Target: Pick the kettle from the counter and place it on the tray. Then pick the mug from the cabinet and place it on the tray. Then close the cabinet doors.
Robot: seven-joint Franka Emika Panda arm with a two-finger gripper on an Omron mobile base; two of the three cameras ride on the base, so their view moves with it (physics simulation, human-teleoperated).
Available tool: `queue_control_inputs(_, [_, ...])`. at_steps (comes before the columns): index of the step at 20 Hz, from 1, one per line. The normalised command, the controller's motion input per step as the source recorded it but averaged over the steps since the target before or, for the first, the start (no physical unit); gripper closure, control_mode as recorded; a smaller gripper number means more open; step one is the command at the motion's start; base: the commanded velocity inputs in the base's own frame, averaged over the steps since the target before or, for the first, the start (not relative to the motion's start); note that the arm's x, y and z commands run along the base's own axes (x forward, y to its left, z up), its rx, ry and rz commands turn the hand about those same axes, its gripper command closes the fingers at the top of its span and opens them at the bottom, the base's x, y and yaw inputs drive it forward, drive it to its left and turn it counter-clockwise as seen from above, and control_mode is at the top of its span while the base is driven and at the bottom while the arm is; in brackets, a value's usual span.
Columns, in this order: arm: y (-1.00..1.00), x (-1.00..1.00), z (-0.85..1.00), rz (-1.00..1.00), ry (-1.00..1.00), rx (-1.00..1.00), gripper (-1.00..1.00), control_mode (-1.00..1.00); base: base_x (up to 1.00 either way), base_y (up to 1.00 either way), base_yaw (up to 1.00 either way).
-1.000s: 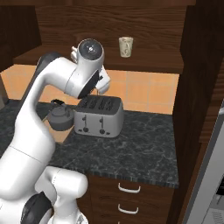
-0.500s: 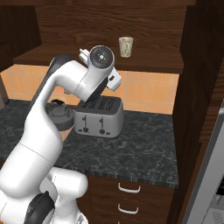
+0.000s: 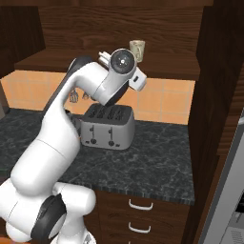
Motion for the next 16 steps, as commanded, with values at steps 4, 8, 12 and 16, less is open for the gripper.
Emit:
queue_control_inputs(4, [-0.25,0.19,0.21,0.03,-0.05,-0.13,-1.0,-1.0,0.0,0.0,0.0])
queue_control_inputs(8, [-0.21,0.21,0.19,0.02,-0.08,-0.16,-1.0,-1.0,0.0,0.0,0.0])
queue_control_inputs(12, [-0.2,0.28,0.24,0.03,-0.01,-0.14,-1.0,-1.0,0.0,0.0,0.0])
queue_control_inputs(16, [-0.09,0.45,0.13,0.05,0.0,-0.07,-1.0,-1.0,0.0,0.0,0.0])
